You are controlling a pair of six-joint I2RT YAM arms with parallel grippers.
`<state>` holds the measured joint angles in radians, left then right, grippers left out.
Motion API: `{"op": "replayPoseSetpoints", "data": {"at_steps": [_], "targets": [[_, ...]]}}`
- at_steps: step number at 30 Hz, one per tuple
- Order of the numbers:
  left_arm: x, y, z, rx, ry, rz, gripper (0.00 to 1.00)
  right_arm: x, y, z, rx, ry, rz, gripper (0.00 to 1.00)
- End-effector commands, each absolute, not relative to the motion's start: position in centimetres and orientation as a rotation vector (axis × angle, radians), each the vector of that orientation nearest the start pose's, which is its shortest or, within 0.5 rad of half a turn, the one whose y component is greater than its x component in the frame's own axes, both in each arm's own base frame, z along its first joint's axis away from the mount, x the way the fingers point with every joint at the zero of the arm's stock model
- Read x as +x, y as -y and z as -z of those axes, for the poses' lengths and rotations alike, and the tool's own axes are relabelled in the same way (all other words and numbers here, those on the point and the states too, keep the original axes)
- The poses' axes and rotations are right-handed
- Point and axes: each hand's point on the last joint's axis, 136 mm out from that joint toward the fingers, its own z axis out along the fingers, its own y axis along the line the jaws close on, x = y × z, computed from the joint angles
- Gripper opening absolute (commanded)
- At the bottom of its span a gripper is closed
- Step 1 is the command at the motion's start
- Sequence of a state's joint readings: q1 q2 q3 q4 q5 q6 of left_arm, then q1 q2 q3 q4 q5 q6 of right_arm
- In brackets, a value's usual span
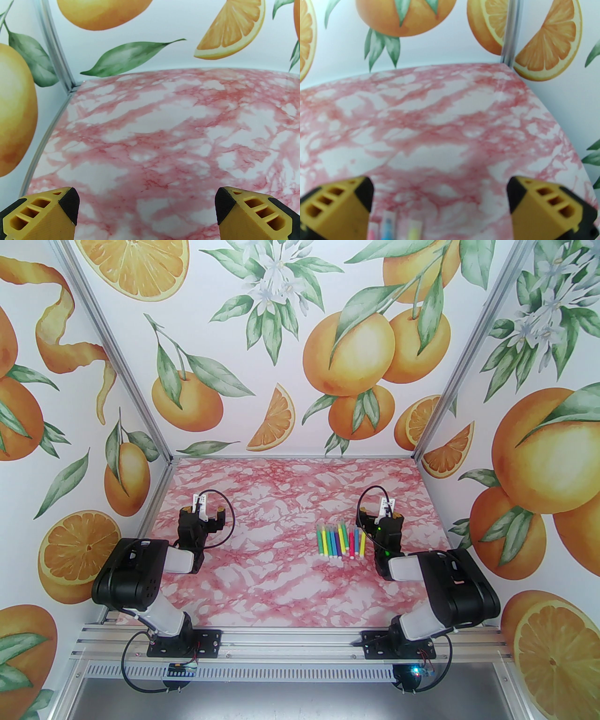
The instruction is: Open the pen caps
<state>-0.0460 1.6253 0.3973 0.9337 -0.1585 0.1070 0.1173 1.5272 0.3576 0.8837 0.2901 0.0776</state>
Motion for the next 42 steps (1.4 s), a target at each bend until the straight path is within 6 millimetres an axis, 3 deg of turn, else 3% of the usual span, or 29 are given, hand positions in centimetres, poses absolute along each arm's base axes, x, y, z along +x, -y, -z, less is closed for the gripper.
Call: {"op": "replayPoseSetpoints", "data": {"at_steps": [1, 8, 14, 26, 34, 42], "targets": [[41.0, -0.9, -12.6, 0.018, -1.825, -0.197, 1.00, 39.2, 0.9, -13.7, 0.205, -1.800, 0.167, 1.00], [40.0, 0.1, -15.8, -0.004, -1.852, -0.179, 1.00, 37.8, 1.2, -15.3, 0.272, -1.935, 0.257, 1.00], [39.2, 2.9, -18.5, 0.061, -1.845, -0.092, 1.00, 36.2, 0.2, -16.1, 0.364, -2.079, 0.141, 0.94], [37.0, 5.7, -20.0, 0.081, -1.939, 0.012, 1.00, 32.2, -1.4, -10.6, 0.410, -2.469, 0.085, 0.78], [36.5, 6.7, -21.2, 0.113, -1.962, 0.046, 1.00, 31.5, -2.7, -8.6, 0.381, -2.603, 0.030, 0.59], [36.4, 7.1, -21.6, 0.127, -1.970, 0.062, 1.00, 30.5, -3.6, -6.1, 0.371, -2.707, -0.020, 0.51]]}}
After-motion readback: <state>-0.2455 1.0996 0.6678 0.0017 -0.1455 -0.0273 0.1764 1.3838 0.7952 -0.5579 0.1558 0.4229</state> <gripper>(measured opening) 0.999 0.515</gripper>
